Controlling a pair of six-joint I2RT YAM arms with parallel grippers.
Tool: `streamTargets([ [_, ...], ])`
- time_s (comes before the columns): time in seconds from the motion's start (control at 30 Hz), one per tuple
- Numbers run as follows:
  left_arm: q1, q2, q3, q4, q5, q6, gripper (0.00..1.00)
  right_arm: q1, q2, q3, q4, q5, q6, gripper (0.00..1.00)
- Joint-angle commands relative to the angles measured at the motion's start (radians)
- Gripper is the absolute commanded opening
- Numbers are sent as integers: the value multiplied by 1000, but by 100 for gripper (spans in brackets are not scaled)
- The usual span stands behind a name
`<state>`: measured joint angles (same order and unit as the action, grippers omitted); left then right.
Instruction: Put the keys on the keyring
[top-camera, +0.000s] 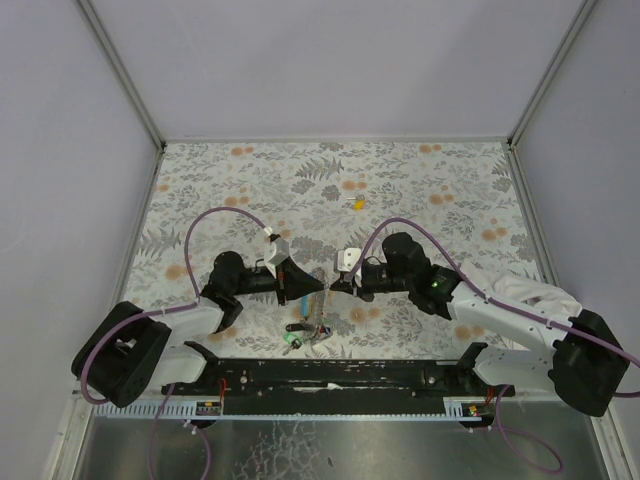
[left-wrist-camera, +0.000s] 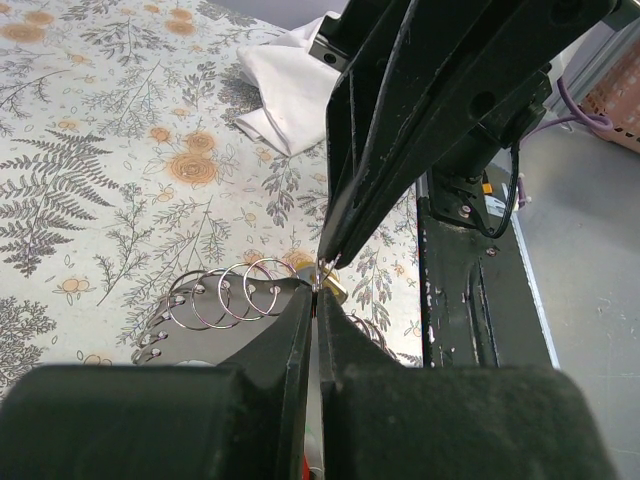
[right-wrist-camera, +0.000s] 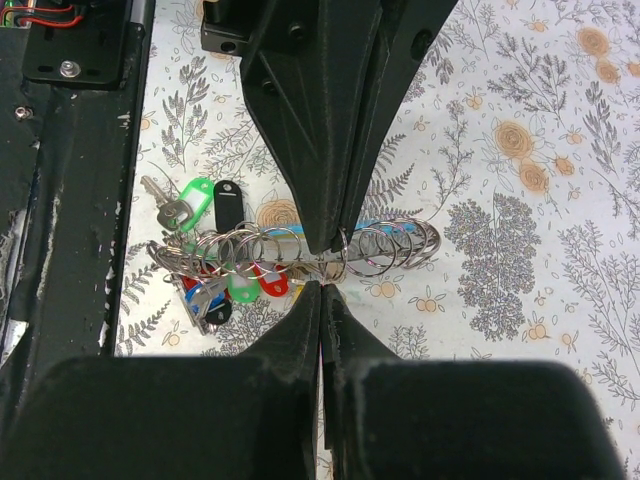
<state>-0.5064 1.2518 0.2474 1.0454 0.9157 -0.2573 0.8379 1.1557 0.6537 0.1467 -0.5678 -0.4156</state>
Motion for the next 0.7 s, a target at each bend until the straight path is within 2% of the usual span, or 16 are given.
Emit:
streamTargets([
  [0.0,-4,-13,21,9,-26,-3,0,10,-43,20,26,3,-1,0],
  [0.33,-3,-15,13,31,-71,-50,0,14,-10,39,-5,-22,-13,0],
  [0.67,-6,148,-72,497,-175,-363,0,34,34,42,2,-17,-15,0],
])
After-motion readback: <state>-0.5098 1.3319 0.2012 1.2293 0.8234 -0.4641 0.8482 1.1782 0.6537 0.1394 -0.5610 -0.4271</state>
